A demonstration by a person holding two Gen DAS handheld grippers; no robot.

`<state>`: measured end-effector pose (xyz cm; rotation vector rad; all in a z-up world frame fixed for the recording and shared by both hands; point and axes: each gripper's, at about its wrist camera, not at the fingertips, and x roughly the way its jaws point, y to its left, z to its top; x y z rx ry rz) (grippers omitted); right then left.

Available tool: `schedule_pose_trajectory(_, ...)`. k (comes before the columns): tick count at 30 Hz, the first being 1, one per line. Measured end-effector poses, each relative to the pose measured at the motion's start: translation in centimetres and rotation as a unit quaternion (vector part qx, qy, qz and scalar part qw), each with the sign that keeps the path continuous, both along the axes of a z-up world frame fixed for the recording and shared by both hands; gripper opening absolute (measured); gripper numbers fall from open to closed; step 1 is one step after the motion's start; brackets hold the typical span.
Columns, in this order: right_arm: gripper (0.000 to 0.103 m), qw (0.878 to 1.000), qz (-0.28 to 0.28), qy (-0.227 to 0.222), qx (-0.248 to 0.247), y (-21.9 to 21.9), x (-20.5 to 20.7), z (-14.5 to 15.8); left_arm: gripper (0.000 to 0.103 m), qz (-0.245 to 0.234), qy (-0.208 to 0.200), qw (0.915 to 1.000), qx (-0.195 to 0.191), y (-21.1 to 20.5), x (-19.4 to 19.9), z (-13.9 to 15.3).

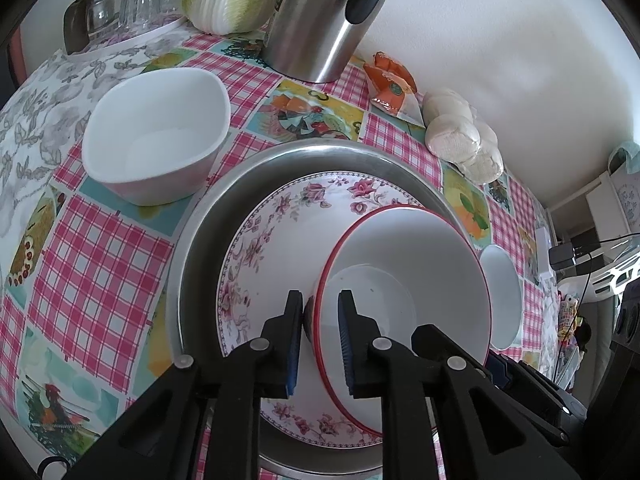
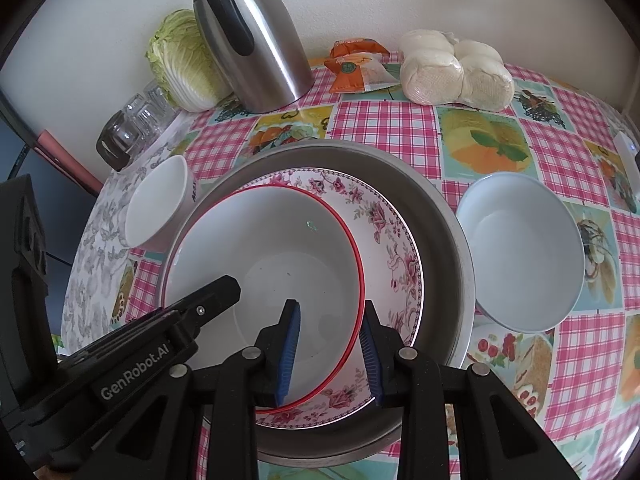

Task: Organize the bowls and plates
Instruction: 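Lower the red-rimmed bowl onto the pink-floral plate inside the basin, then open both grippers to release the red-rimmed bowl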

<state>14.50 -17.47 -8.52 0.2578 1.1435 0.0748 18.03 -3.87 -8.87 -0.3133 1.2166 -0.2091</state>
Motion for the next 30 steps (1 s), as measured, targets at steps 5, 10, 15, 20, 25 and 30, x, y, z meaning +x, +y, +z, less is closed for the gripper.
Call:
schedule_pose_trajectory(5,0.033,1.0,-0.005,-0.003,0.004,-0.2,0.0,0.0,0.017,-0.003,-0.001,1.0,0.0,-0.1,0.0,-0.1)
schedule_pose_trajectory(10,0.033,1.0,-0.006,-0.002,0.007,-0.2,0.0,-0.1,0.017,-0.003,-0.001,1.0,0.0,-0.1,0.0,-0.1)
schedule_pose_trajectory(15,0.033,1.0,-0.009,0.002,0.013,-0.4,0.1,-0.1,0.019,-0.001,0.004,1.0,-0.009,0.1,0.0,-0.2)
schedule_pose_trajectory(20,0.033,1.0,-0.011,0.005,0.011,-0.4,0.1,0.0,0.02,-0.008,-0.003,1.0,-0.001,0.1,-0.1,0.4)
schedule_pose_trajectory(25,0.033,1.0,-0.013,-0.008,0.007,-0.9,-0.2,1.2,0.021,-0.007,-0.021,0.9998,-0.001,0.3,-0.4,1.6)
schedule_pose_trajectory(30,0.033,1.0,-0.019,-0.024,0.006,-1.3,-0.5,2.4,0.034,-0.001,-0.042,0.9991,0.005,0.6,-0.7,3.1)
